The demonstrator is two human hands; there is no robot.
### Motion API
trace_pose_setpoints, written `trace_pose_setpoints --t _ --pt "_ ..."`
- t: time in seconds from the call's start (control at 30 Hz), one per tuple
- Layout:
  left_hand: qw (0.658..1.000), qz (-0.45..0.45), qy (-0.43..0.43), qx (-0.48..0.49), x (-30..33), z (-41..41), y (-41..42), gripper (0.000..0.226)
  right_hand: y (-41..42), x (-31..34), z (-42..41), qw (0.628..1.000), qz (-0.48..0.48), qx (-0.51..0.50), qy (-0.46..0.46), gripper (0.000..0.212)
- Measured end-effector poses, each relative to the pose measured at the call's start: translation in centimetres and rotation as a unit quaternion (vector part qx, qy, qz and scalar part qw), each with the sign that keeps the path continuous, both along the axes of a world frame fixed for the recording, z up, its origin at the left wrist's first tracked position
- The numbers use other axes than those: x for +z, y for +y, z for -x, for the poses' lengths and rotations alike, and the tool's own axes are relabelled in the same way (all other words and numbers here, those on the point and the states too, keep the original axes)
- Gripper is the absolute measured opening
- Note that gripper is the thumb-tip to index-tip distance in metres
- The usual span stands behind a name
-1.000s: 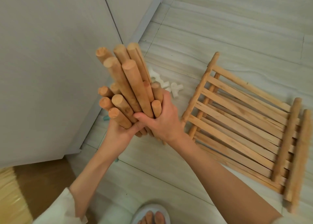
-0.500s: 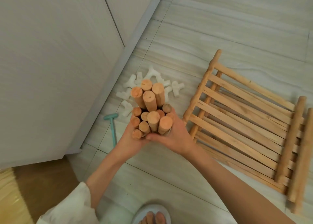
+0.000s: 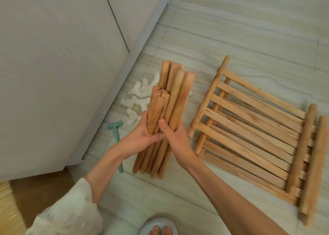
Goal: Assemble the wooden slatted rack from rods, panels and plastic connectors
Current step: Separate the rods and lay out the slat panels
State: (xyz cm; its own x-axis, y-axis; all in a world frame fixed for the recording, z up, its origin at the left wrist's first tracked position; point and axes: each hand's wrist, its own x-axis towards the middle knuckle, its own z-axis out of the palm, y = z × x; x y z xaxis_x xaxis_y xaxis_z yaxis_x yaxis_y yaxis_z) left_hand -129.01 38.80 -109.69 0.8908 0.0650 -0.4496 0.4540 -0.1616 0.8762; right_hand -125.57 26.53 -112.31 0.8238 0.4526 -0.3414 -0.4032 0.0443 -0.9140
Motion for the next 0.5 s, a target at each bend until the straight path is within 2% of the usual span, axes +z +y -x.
trace_pose_setpoints --t 0.1,0.23,0.33,0.5 --pt "0.990 0.035 0.129 -0.048 -1.6 0.9 0.0 0.071 -0.9 -2.1 2.3 0.991 -0.027 -0.001 0.129 0.055" --pt "0.967 0.054 0.242 -0.053 -4.5 2.3 0.2 0.078 -1.0 -4.8 4.2 0.947 -0.038 -0.008 0.320 0.058" --pt "0.961 0.049 0.266 -0.051 -5.7 1.8 0.4 0.078 -0.6 -6.0 3.7 0.925 -0.055 -0.031 0.375 0.055" --pt "0.963 0.047 0.266 -0.019 -6.3 -0.5 1.1 0.076 0.6 -6.8 1.2 0.921 -0.024 -0.066 0.382 0.051"
